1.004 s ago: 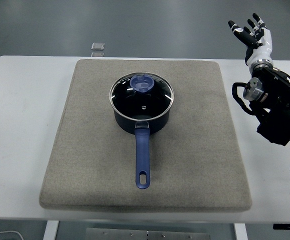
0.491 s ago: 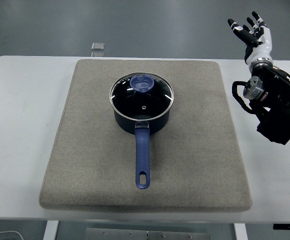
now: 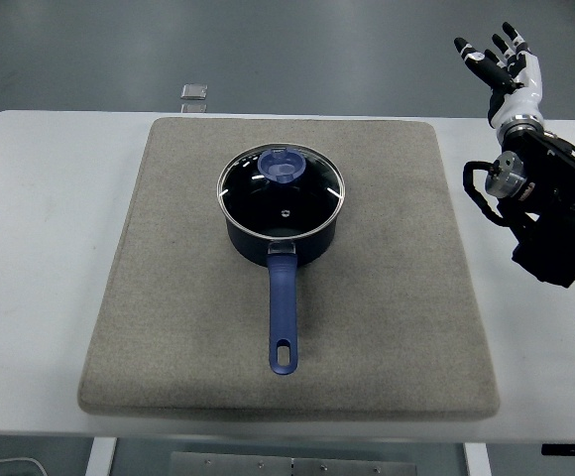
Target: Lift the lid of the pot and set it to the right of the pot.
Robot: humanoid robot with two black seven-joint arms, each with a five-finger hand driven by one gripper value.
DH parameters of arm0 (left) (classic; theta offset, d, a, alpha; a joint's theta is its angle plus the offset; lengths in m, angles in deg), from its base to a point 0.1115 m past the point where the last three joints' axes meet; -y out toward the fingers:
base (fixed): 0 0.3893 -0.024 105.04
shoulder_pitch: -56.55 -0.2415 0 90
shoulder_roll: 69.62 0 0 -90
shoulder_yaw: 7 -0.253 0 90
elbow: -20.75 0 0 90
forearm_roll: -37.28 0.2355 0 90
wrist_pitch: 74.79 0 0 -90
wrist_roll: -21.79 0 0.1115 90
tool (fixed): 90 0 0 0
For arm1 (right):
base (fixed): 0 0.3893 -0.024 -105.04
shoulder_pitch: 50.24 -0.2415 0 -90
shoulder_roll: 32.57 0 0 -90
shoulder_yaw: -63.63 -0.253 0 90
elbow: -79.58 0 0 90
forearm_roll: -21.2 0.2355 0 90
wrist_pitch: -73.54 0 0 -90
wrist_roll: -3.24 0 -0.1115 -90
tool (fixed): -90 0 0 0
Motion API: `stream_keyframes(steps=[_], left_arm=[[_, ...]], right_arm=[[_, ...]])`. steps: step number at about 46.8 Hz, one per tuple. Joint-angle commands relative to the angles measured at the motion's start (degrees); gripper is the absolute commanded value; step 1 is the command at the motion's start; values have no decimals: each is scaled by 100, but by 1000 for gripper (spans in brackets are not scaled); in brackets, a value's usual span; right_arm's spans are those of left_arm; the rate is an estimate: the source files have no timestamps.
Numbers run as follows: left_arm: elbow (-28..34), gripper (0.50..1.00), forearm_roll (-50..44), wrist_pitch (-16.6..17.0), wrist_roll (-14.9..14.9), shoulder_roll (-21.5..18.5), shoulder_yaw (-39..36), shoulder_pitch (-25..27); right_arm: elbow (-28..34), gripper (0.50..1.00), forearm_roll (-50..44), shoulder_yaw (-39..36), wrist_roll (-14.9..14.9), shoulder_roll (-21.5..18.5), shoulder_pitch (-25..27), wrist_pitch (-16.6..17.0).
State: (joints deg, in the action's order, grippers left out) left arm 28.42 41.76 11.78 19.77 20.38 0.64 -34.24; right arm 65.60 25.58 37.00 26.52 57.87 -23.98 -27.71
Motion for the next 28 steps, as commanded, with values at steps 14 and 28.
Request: stream_keyframes(steps=[14, 28], left_arm=[[-3, 1000, 0, 0, 0, 0, 0, 0], [-3, 1000, 0, 0, 0, 0, 0, 0]], right_arm=[[0, 932, -34, 0, 0, 18, 81, 8], [0, 932, -43, 9, 0, 36, 46, 8]])
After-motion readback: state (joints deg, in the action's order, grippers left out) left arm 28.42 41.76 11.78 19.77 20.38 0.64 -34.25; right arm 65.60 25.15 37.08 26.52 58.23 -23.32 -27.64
